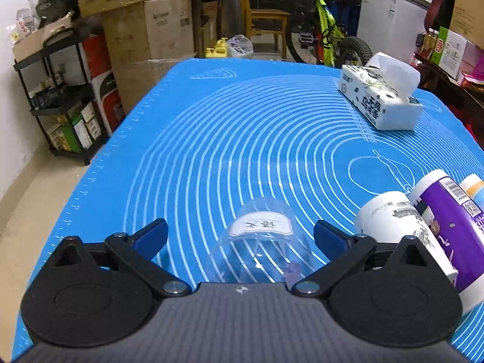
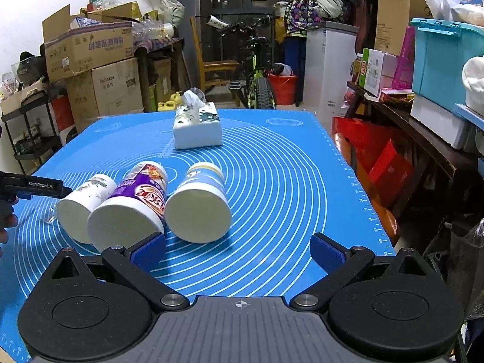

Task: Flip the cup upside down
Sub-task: 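Reach the left tool to the clear plastic cup and close on it, then lift the clear cup with the left tool toward the right tool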

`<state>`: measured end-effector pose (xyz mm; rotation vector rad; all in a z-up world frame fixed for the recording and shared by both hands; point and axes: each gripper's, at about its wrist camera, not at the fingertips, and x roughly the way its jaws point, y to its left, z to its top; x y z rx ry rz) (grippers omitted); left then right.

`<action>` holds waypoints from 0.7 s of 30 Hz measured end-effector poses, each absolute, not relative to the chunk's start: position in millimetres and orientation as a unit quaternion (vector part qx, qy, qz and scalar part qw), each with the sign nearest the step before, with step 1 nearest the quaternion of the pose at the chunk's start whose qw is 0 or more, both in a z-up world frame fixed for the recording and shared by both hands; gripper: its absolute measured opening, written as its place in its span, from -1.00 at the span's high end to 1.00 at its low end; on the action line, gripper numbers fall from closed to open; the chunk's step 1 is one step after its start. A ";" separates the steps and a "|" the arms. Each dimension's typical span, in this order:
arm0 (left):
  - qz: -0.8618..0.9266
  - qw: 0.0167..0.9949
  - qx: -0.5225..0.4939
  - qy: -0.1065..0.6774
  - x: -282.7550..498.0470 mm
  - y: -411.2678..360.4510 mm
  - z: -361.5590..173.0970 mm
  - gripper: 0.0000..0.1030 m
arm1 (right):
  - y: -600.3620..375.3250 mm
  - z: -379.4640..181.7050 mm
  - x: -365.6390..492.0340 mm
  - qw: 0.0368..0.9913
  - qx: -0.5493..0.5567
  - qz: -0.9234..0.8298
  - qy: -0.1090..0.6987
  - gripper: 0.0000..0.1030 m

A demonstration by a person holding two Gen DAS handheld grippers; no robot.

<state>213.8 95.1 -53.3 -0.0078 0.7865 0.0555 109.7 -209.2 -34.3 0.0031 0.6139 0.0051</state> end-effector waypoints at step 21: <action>-0.043 0.941 0.012 0.336 105.5 23.6 10.3 -0.22 | -223.4 -15.3 90.9 0.955 0.008 0.002 0.296 -0.95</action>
